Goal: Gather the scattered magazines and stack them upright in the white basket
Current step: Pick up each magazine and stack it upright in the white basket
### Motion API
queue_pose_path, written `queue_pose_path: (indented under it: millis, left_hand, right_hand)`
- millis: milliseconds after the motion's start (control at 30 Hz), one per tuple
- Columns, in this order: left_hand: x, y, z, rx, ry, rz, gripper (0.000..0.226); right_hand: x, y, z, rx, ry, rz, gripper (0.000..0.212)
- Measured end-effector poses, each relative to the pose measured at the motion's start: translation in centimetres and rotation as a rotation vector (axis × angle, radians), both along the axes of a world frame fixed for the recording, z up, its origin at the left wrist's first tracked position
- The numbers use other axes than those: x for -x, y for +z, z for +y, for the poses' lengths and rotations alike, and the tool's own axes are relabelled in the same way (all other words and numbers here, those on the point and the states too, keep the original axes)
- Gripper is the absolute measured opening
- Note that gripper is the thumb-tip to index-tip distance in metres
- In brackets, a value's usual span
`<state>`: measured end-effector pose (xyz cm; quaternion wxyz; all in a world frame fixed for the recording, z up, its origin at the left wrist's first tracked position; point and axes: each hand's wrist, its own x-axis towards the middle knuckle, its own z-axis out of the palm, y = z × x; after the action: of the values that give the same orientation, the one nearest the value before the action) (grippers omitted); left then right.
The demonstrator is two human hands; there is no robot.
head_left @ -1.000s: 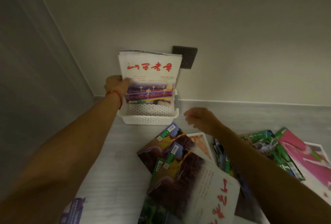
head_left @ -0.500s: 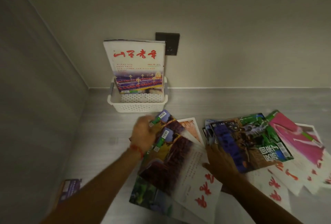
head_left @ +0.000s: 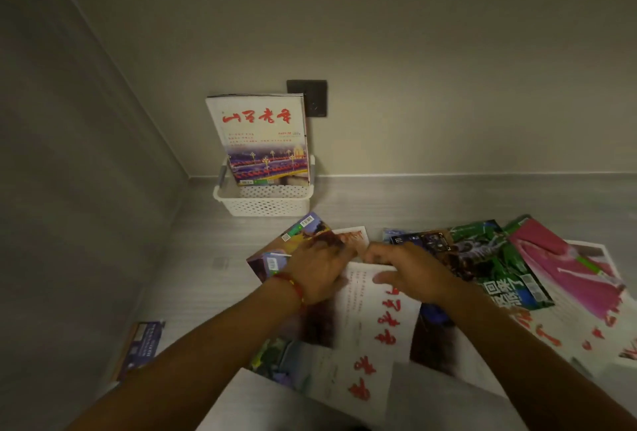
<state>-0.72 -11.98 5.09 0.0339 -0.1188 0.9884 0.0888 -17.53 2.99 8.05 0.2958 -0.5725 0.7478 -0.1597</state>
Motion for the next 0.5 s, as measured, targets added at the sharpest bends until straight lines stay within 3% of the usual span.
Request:
queue_pose_path:
  millis: [100, 167, 200, 267, 300, 367, 433, 500]
  left_hand:
    - [-0.2, 1.8, -0.3, -0.185, 0.093, 0.058, 0.044]
    - [-0.8, 2.3, -0.5, -0.276, 0.275, 0.139, 0.034]
    - [-1.3, 2.5, -0.9, -0.343, 0.381, 0.167, 0.031]
    - [-2.2, 2.7, -1.8, -0.525, 0.574, 0.269, 0.029]
    - [-2.7, 2.7, -2.3, -0.629, 0.649, 0.327, 0.027]
    - [-3.7, 2.8, -3.0, -0.820, 0.751, 0.436, 0.025]
    - [-4.7, 2.9, -3.2, -0.987, 0.806, 0.499, 0.027]
    - [-5.7, 3.1, -3.2, -1.122, 0.800, 0.539, 0.030]
  right_hand:
    - [0.9, 4.2, -0.8, 0.109, 0.069, 0.229, 0.014]
    - [2.2, 5.4, -0.9, 0.322, 0.015, 0.398, 0.026]
    - [2.9, 5.5, -0.9, 0.458, -0.079, 0.383, 0.033]
    - [3.7, 5.7, -0.7, 0.636, -0.410, 0.141, 0.039]
    - [3.9, 5.5, -0.8, 0.614, -0.593, -0.003, 0.038]
    - [3.7, 4.4, -1.1, 0.336, -0.803, -0.269, 0.043]
    - [2.4, 2.6, -1.2, 0.117, -0.788, -0.655, 0.049]
    - [0.2, 1.3, -1.4, 0.126, -0.679, -0.914, 0.037]
